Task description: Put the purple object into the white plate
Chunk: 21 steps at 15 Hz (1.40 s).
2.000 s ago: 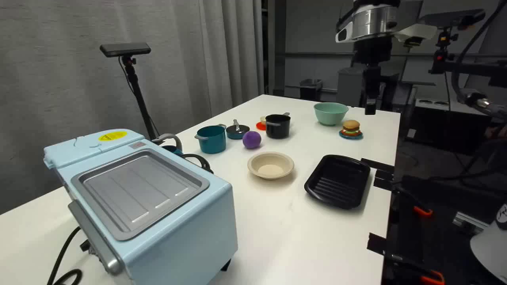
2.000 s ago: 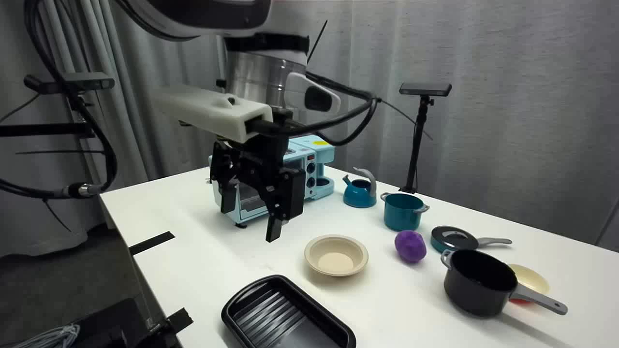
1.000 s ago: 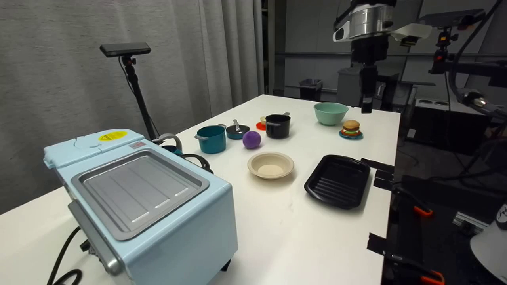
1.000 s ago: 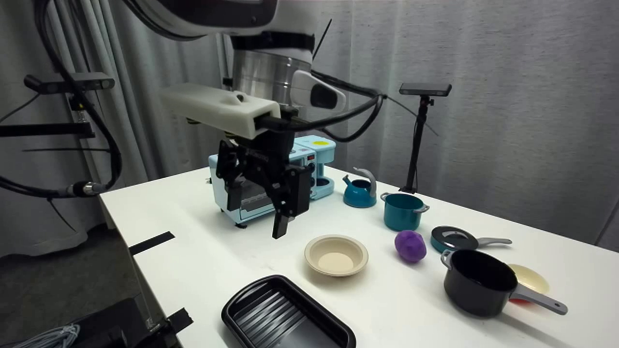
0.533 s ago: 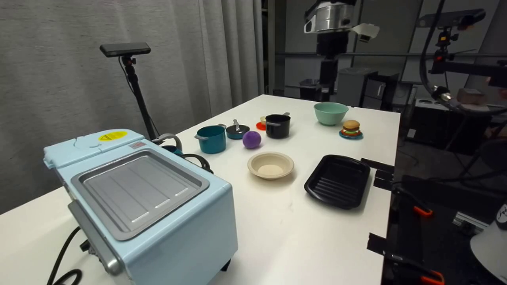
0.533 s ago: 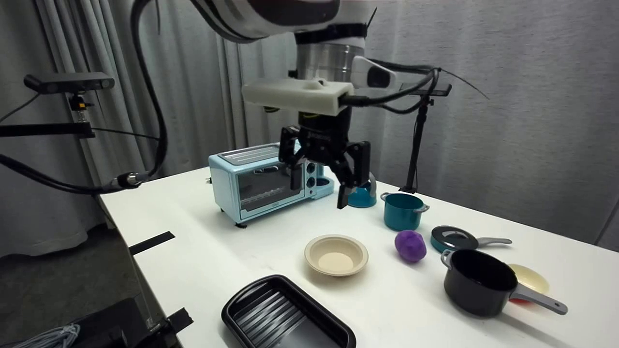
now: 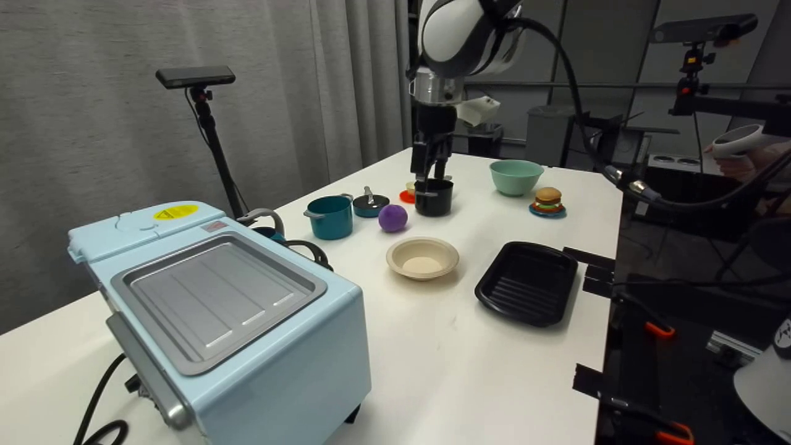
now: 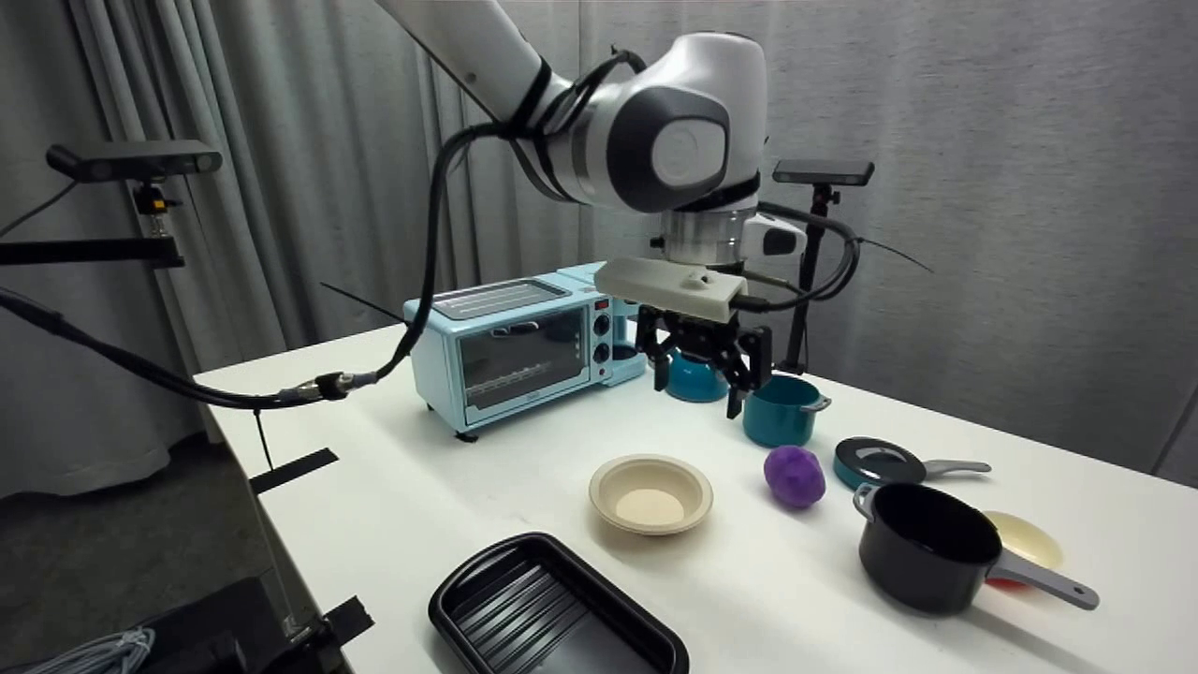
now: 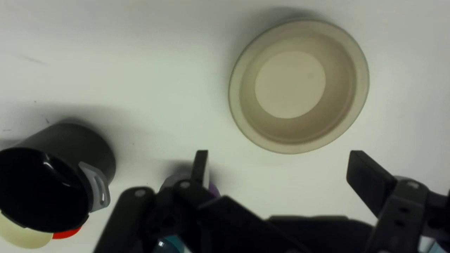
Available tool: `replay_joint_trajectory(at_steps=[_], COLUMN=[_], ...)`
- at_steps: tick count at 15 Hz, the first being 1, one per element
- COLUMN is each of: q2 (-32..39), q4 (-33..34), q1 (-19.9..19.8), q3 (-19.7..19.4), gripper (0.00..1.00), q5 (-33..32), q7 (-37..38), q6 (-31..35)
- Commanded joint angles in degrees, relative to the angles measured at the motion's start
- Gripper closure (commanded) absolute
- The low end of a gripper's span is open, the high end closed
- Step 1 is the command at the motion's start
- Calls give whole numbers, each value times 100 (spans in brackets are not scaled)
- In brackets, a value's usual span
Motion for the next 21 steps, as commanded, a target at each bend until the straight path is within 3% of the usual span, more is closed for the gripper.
replay_joint_trajectory(at_steps=[1,6,12,19,20,21], q2=[1010,2155,3348,4216,4272,4305], q4=[1021,2248,3627,4466,4524,4572], q1=[-198,-240,-260,-270,-280,-283], q3=[163,65,-124,-97,-77,-73], gripper=[0,0,0,0,9,26], q5=[54,-148,-393,-426,-402,-393], q7=[506,1284,2009,2242,2248,2267], q6=[375,605,357,-113,-202,-262])
